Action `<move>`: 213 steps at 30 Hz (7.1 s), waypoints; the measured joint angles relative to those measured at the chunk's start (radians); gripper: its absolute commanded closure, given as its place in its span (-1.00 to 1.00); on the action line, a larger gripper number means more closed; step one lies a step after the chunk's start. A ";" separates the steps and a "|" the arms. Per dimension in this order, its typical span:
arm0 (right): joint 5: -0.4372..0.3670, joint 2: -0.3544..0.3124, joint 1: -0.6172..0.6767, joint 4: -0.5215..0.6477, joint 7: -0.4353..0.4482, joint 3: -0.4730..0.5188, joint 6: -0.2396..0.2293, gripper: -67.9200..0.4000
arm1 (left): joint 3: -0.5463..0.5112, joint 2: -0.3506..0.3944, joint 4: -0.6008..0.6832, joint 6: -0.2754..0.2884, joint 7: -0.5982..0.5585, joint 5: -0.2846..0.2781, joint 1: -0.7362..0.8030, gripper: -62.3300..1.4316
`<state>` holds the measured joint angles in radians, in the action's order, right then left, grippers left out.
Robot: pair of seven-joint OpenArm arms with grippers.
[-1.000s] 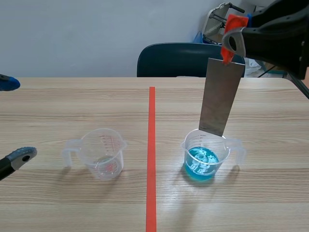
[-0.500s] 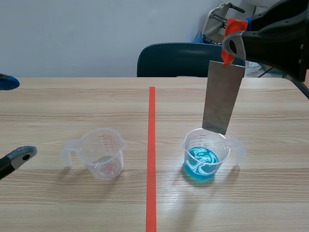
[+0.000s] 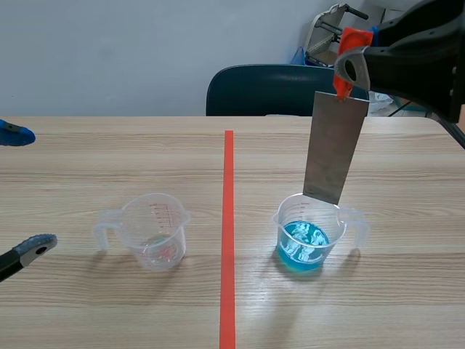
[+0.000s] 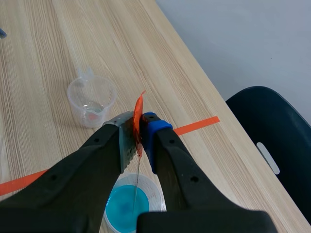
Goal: Do the redox reaction experiment
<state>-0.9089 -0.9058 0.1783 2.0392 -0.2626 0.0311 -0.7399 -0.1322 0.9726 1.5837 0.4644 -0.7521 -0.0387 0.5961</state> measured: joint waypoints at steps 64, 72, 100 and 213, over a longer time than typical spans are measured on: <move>0.026 0.003 0.000 0.000 0.016 0.000 0.000 0.96 | 0.000 0.000 0.000 0.000 0.000 -0.004 0.000 -1.00; 0.026 0.003 0.000 0.000 0.019 0.000 0.000 0.96 | 0.000 0.000 0.000 0.000 0.000 -0.008 0.000 -0.63; 0.026 0.003 0.000 0.000 0.027 0.000 0.000 0.96 | 0.329 -0.012 0.000 -0.027 0.140 -0.071 -0.355 0.88; 0.026 0.003 0.000 0.000 0.027 0.000 0.000 0.96 | 0.799 -0.475 -0.212 -0.076 0.261 0.125 -0.698 -1.00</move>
<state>-0.8825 -0.9031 0.1783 2.0392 -0.2359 0.0311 -0.7399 0.6670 0.4976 1.3720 0.3885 -0.4911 0.0860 -0.1020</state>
